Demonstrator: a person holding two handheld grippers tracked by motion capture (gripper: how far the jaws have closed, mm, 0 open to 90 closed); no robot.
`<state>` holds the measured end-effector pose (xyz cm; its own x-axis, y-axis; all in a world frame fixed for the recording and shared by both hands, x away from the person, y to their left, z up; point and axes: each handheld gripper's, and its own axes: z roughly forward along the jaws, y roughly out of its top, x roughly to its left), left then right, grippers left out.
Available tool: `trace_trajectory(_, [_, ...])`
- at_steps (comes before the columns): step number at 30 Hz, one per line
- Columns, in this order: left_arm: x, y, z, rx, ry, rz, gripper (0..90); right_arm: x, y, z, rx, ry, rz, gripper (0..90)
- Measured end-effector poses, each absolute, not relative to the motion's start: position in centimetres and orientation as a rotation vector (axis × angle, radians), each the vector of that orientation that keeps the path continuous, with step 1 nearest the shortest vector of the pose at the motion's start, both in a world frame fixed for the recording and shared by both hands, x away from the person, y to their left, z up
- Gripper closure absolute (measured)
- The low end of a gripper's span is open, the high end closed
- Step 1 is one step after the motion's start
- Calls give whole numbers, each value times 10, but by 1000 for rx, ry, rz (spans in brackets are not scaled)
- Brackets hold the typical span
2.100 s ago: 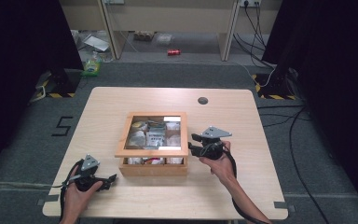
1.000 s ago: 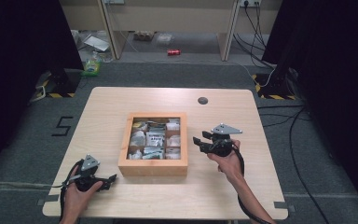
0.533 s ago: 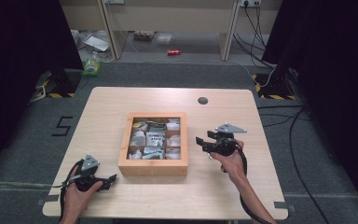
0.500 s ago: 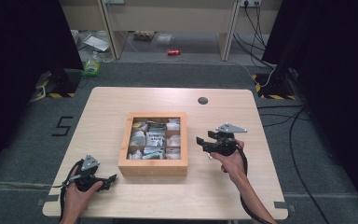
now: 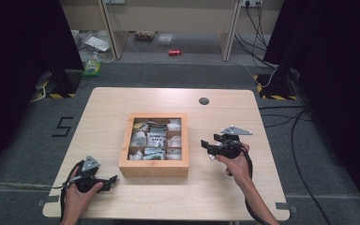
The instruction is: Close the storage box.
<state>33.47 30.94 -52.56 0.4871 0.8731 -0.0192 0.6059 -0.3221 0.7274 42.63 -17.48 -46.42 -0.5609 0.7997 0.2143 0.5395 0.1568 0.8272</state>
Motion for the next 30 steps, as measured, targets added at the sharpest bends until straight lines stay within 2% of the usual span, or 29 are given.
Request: trace_trajectory(30, [334, 309, -526, 2049, 1216, 502, 4, 387, -196, -487, 1357, 2209, 1286, 291])
